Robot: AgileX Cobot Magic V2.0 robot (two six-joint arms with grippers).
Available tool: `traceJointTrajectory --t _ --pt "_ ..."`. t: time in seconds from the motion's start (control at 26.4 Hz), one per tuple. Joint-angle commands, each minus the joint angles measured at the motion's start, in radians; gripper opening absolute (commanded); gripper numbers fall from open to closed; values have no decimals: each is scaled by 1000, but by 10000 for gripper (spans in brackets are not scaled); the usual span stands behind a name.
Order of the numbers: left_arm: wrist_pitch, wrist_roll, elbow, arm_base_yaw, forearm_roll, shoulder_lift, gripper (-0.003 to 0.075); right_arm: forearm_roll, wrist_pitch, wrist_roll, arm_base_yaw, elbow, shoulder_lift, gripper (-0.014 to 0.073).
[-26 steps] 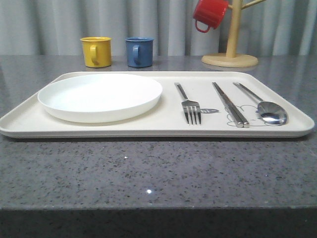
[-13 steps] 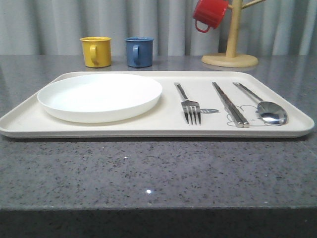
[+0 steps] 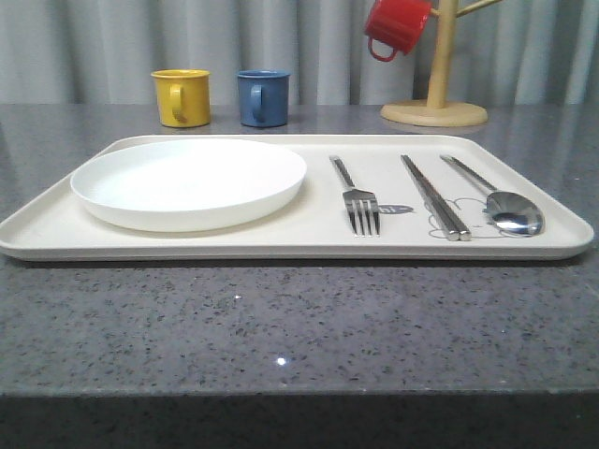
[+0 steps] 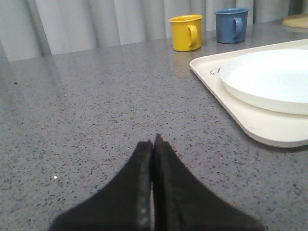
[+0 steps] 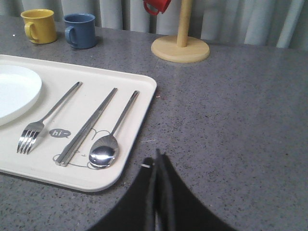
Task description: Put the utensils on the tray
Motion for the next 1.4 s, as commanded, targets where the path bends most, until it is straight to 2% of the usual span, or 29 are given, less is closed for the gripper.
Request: traceJointTrajectory --t 0.0,0.19,0.3,0.57,0.76,1.1,1.36 --pt "-85 -9 3 2 -6 -26 -19 -14 -85 -8 -1 -26 8 -118" --pt "-85 -9 3 2 -6 -26 -19 -21 -90 -8 -1 -11 8 -118" --pt "-85 -9 3 2 -6 -26 -19 -38 -141 -8 -8 38 1 -118" --pt "-85 -9 3 2 -6 -26 -19 -39 -313 -12 -120 254 -105 -118" --pt "-85 -9 3 2 -6 -24 -19 -5 -317 -65 -182 343 -183 -118" --pt "-85 -9 3 2 -6 -24 -19 134 -323 -151 -185 433 -250 -118" --pt "-85 -9 3 2 -6 -24 -19 147 -323 -151 -185 433 -250 -118"
